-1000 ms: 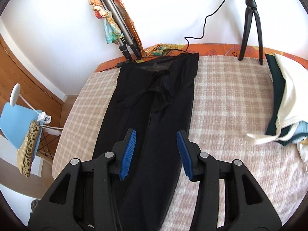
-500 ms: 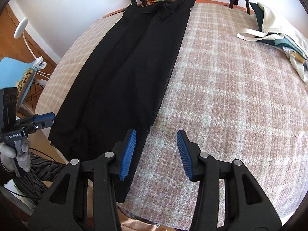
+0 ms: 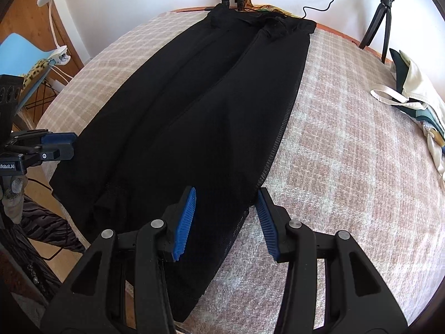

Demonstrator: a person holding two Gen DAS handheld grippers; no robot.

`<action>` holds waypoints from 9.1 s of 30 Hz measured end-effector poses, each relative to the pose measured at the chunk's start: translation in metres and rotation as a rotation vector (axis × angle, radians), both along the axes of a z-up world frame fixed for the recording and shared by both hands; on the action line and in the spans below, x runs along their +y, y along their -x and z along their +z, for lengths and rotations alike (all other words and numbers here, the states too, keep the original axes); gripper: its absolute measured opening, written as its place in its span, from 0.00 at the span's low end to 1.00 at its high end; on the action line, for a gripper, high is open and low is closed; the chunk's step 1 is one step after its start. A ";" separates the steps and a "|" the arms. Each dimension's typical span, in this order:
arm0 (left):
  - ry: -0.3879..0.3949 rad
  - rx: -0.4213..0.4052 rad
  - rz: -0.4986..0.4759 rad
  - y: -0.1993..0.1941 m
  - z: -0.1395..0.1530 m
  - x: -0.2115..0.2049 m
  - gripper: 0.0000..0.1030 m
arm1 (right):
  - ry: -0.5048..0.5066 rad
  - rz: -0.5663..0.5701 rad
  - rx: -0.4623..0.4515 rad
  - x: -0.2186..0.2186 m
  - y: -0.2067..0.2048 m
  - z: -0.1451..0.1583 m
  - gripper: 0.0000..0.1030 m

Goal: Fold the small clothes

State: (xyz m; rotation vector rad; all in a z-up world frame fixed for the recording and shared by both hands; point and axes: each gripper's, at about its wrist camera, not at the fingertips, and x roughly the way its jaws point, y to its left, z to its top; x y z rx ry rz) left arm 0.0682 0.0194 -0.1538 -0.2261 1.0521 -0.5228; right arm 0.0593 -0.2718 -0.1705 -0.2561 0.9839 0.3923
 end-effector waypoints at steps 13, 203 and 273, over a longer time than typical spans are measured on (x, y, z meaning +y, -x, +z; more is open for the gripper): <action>0.032 0.034 0.007 0.001 0.000 0.003 0.43 | 0.045 0.017 0.009 -0.001 0.012 0.002 0.59; -0.133 -0.122 -0.123 -0.100 0.022 -0.051 0.10 | -0.154 0.105 -0.019 -0.027 -0.132 0.031 0.17; 0.075 -0.081 0.124 -0.388 -0.001 0.000 0.52 | -0.400 -0.229 0.029 -0.092 -0.449 0.026 0.05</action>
